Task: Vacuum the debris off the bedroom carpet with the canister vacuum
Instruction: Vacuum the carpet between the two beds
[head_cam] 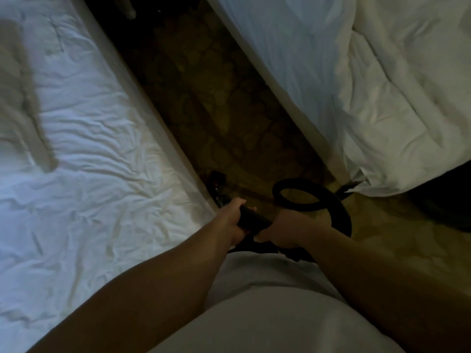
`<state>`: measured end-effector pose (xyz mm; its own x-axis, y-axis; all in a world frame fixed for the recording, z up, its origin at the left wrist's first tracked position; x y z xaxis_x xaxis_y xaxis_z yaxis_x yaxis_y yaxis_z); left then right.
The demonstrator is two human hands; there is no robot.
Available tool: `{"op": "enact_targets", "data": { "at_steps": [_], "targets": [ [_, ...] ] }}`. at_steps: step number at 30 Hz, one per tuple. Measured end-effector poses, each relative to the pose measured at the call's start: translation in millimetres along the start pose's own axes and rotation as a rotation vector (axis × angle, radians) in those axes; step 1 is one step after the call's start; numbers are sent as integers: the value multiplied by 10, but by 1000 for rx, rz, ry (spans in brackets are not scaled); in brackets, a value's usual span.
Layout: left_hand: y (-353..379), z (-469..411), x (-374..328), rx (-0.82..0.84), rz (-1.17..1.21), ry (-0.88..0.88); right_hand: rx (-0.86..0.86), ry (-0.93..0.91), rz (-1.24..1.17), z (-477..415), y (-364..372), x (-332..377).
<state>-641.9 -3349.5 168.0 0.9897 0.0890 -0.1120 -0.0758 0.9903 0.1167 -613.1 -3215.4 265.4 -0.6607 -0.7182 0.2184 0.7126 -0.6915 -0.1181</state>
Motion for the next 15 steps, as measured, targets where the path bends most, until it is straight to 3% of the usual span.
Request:
{"op": "enact_targets", "data": {
  "at_steps": [6, 15],
  "targets": [
    [164, -3, -117, -11, 2, 39, -54, 11, -45, 3, -239, -121],
    [773, 5, -25, -7, 59, 74, -101, -28, 77, 186, -721, -555]
  ]
}}
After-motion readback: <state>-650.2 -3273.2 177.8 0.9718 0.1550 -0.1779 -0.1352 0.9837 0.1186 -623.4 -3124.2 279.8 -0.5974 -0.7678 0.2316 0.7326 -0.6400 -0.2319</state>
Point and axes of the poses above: each hand's wrist, its own z-axis away from the middle knuckle, its own y-axis out of the palm, x = y × z, the point moved 9 cm from there along -z, towards the middle knuckle, and after that the axes turned 3 degrees about x, right-handed, at the moved point
